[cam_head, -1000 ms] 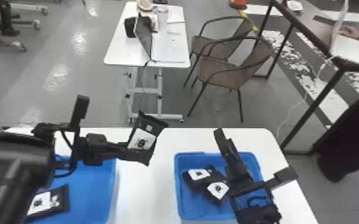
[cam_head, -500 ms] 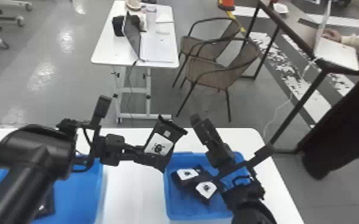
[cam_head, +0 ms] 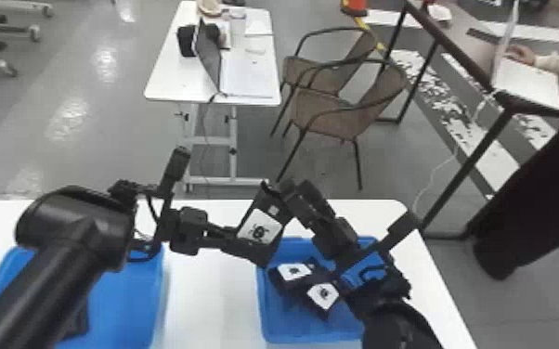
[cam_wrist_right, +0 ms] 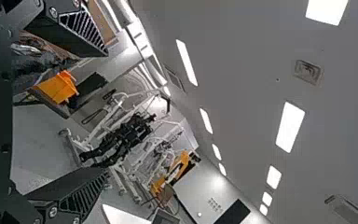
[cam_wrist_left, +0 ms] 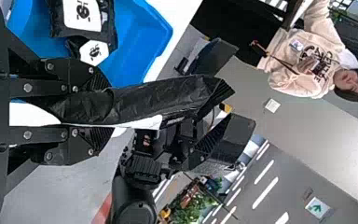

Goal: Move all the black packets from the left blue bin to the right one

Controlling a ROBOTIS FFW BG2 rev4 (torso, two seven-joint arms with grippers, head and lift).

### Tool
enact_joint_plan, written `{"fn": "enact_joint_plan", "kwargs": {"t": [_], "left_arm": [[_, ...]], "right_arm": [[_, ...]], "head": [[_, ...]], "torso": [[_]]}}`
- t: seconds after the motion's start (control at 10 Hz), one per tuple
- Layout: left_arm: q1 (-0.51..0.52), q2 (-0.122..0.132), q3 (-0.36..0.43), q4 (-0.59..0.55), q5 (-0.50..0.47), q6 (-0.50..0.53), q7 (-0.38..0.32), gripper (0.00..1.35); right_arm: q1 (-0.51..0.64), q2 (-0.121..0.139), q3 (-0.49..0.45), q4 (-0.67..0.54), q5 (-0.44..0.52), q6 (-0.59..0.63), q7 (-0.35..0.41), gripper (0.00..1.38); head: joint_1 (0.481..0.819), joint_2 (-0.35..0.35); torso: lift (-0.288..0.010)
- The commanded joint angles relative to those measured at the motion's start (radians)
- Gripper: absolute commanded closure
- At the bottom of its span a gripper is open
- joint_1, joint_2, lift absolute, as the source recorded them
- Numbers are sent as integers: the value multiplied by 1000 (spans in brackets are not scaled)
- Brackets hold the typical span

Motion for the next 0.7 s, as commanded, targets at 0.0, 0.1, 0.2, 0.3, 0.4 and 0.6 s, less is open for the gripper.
{"fn": "enact_joint_plan", "kwargs": {"t": [0.0, 0.1, 0.2, 0.3, 0.4, 0.6], "left_arm": [[-18, -2, -9, 15, 1, -6, 0, 958], [-23, -2, -11, 18, 4, -6, 2, 958], [-23, -3, -11, 20, 5, -6, 3, 958], [-23, -6, -14, 21, 8, -6, 2, 957], [-23, -8, -12, 21, 8, -6, 3, 958], [-23, -8, -3, 21, 8, -10, 6, 958]], "right_arm": [[-3, 0, 11, 9, 8, 25, 7, 193], [-6, 0, 14, 15, 9, 41, 11, 377], [-12, 0, 14, 18, 26, 54, 16, 679], [-18, 0, 14, 23, 35, 54, 19, 912], [-21, 2, 14, 29, 39, 52, 19, 1131], [-17, 11, 14, 38, 26, -9, 19, 1282]], "head": [[695, -167], [695, -160], [695, -153], [695, -151], [695, -147], [695, -148]], "torso": [[0], [0], [0], [0], [0], [0]]}}
